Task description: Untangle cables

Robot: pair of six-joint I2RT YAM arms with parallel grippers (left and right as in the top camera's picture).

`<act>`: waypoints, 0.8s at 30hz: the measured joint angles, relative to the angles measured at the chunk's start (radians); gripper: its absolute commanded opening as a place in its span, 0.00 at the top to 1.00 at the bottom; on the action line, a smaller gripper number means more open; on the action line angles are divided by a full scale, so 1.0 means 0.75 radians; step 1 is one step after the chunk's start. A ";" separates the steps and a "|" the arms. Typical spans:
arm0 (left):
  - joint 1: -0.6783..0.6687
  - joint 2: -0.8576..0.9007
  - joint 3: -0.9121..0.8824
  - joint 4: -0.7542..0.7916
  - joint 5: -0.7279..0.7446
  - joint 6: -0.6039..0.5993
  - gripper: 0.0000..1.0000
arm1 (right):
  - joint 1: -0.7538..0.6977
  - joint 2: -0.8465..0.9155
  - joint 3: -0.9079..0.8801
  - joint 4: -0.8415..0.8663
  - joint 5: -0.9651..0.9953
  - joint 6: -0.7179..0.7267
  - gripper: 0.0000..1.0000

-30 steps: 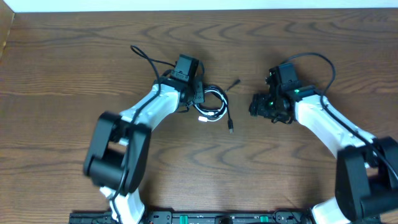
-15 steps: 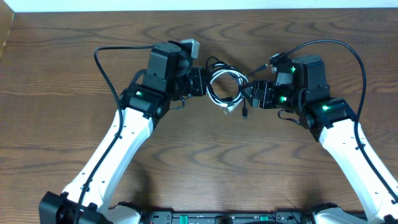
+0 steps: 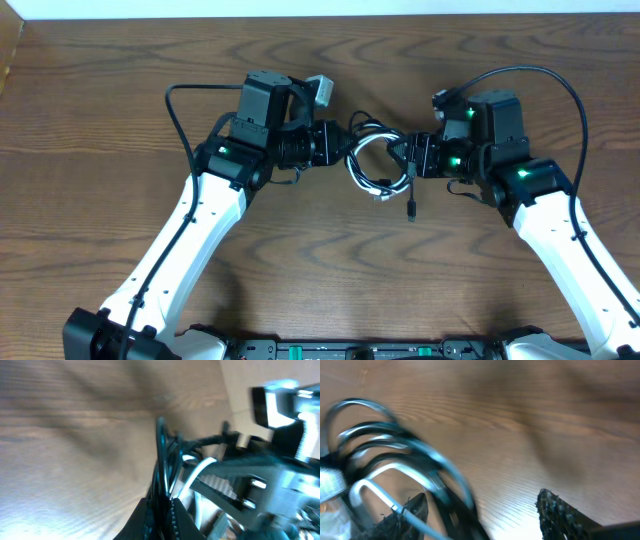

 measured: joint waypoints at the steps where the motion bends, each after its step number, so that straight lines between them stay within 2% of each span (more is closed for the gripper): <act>1: 0.000 0.000 0.000 0.004 0.030 0.000 0.93 | 0.001 0.001 0.000 -0.022 0.027 0.005 0.40; 12: -0.020 0.012 -0.015 0.156 0.298 -0.020 0.92 | 0.030 0.144 0.018 -0.310 0.446 0.171 0.41; 18: -0.005 0.002 -0.014 0.187 0.381 -0.024 0.93 | 0.012 0.263 0.007 -0.343 0.634 0.201 0.41; 24: -0.005 0.002 -0.014 0.202 0.396 -0.023 0.93 | 0.008 0.271 0.007 -0.344 0.689 0.207 0.40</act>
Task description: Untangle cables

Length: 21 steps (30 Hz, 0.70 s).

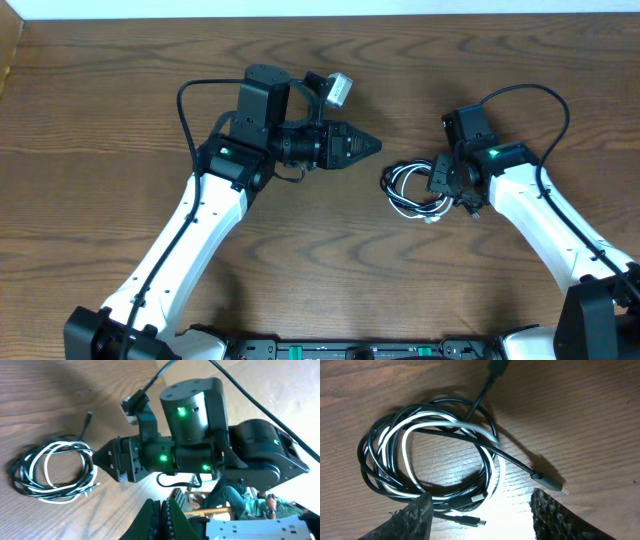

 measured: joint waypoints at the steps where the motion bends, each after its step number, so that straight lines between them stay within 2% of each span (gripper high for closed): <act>1: 0.000 0.000 0.000 -0.008 -0.019 0.001 0.93 | 0.000 0.000 0.000 0.001 0.000 -0.001 0.40; 5: -0.002 0.001 0.001 -0.099 -0.219 0.000 0.92 | 0.000 0.000 0.000 0.000 -0.005 -0.001 0.38; 7: -0.008 0.011 0.000 -0.114 -0.343 0.000 0.83 | -0.001 0.000 0.000 -0.001 -0.017 -0.001 0.36; 9: -0.022 0.043 0.001 -0.108 -0.465 0.003 0.67 | -0.003 0.000 0.000 0.000 -0.031 -0.001 0.35; 15: -0.106 0.284 0.002 0.024 -0.703 0.011 0.42 | -0.005 0.000 -0.001 -0.011 -0.056 -0.001 0.34; 17: -0.129 0.369 0.003 0.097 -0.733 0.016 0.38 | -0.005 0.000 -0.001 -0.022 -0.058 -0.001 0.33; 21: -0.156 0.495 0.003 0.193 -0.765 0.020 0.38 | -0.005 0.000 -0.001 -0.026 -0.062 -0.001 0.32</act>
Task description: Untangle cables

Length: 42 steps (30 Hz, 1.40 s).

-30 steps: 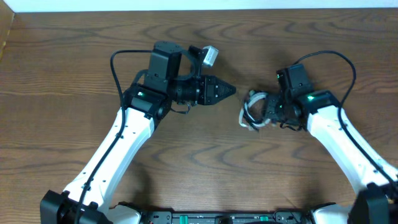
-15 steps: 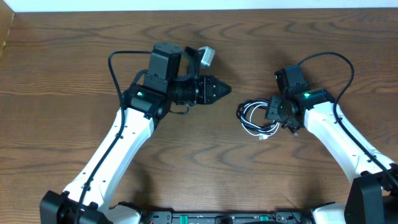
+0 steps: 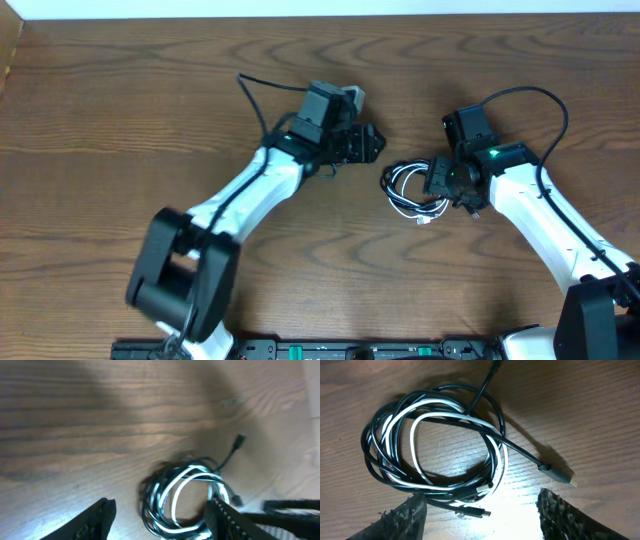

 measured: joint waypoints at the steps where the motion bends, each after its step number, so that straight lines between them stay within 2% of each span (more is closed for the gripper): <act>1: -0.002 0.022 0.000 0.016 -0.004 0.004 0.38 | -0.003 0.000 0.000 -0.001 -0.002 0.000 0.32; 9: -0.075 0.198 0.001 0.093 -0.025 0.108 0.38 | -0.057 0.000 0.000 -0.004 -0.021 0.000 0.31; 17: -0.146 0.243 0.001 0.102 -0.095 0.191 0.39 | -0.057 0.000 0.000 -0.011 -0.026 0.000 0.30; 25: -0.142 0.247 0.001 0.109 -0.199 0.205 0.42 | -0.057 0.000 0.000 -0.034 -0.028 -0.005 0.30; 42: -0.192 0.276 0.001 0.182 -0.243 0.225 0.43 | -0.057 0.000 0.000 -0.053 -0.030 -0.006 0.30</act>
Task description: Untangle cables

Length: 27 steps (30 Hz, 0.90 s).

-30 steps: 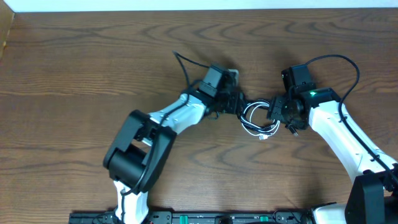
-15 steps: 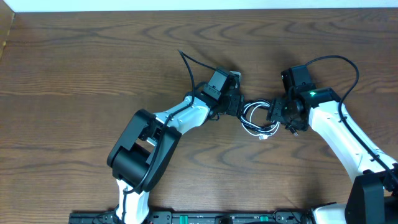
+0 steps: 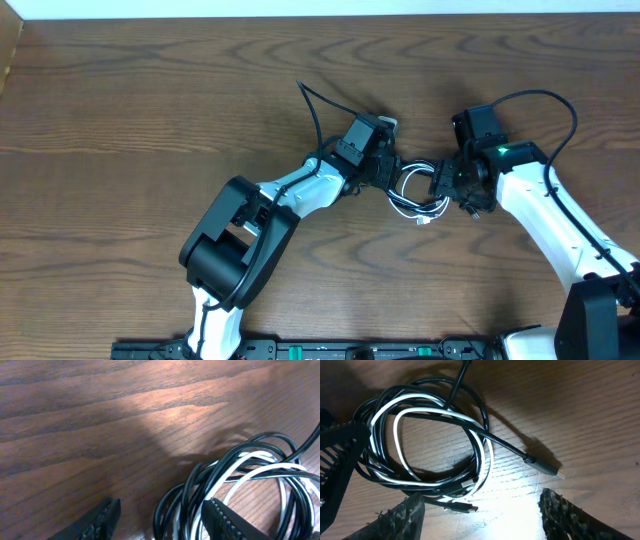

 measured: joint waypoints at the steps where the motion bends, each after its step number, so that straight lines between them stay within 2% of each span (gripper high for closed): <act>1: 0.000 0.000 0.002 -0.006 -0.013 0.001 0.44 | 0.000 0.000 0.000 0.000 0.000 0.000 0.30; 10: -0.002 0.024 0.032 -0.018 -0.093 -0.001 0.46 | 0.000 0.000 0.000 -0.001 0.000 0.000 0.30; 17: -0.022 0.025 0.066 -0.124 -0.087 -0.011 0.52 | 0.000 0.000 0.000 -0.001 0.000 0.000 0.30; 20: -0.060 0.020 0.078 -0.186 -0.160 -0.016 0.53 | 0.000 0.000 0.000 -0.001 0.000 0.000 0.30; 24: -0.124 0.019 0.084 -0.228 -0.323 -0.035 0.66 | 0.000 0.000 0.000 0.006 0.000 0.000 0.29; 27: -0.163 0.019 0.083 -0.250 -0.427 -0.043 0.70 | 0.000 0.000 0.000 0.007 0.000 0.000 0.29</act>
